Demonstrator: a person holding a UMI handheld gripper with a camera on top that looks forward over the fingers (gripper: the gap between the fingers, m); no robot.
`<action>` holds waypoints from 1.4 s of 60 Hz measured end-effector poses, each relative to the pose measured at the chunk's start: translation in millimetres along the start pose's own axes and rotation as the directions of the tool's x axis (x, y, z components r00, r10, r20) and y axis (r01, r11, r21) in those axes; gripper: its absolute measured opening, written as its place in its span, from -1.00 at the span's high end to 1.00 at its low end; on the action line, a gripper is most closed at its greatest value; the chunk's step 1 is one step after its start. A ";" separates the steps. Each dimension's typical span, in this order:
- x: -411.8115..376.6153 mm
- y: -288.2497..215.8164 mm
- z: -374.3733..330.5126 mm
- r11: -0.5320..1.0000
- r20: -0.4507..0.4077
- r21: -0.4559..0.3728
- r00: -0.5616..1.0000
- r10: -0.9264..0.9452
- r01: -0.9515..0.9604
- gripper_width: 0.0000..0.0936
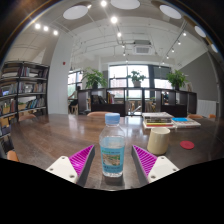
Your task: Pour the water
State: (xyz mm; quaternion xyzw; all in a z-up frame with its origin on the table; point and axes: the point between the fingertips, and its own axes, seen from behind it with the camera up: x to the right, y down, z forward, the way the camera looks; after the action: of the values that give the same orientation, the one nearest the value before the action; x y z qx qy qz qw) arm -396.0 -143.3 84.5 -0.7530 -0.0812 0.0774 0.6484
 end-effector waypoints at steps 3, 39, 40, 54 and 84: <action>-4.4 1.6 13.1 1.000 0.010 -0.006 1.000 0.007 -0.007 -0.60; -4.8 -4.6 45.2 1.000 0.000 0.017 1.000 -0.002 0.002 0.39; -4.9 -3.1 45.7 1.000 0.005 0.022 1.000 0.000 0.000 0.39; 2.6 -24.7 75.1 0.964 0.037 0.018 0.964 0.263 -0.264 0.38; 90.9 -116.3 122.5 -0.014 0.295 0.096 0.015 0.955 -0.995 0.39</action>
State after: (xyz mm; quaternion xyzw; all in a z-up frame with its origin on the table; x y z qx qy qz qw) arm -337.1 12.0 180.4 -0.4863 0.4335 0.5719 0.4986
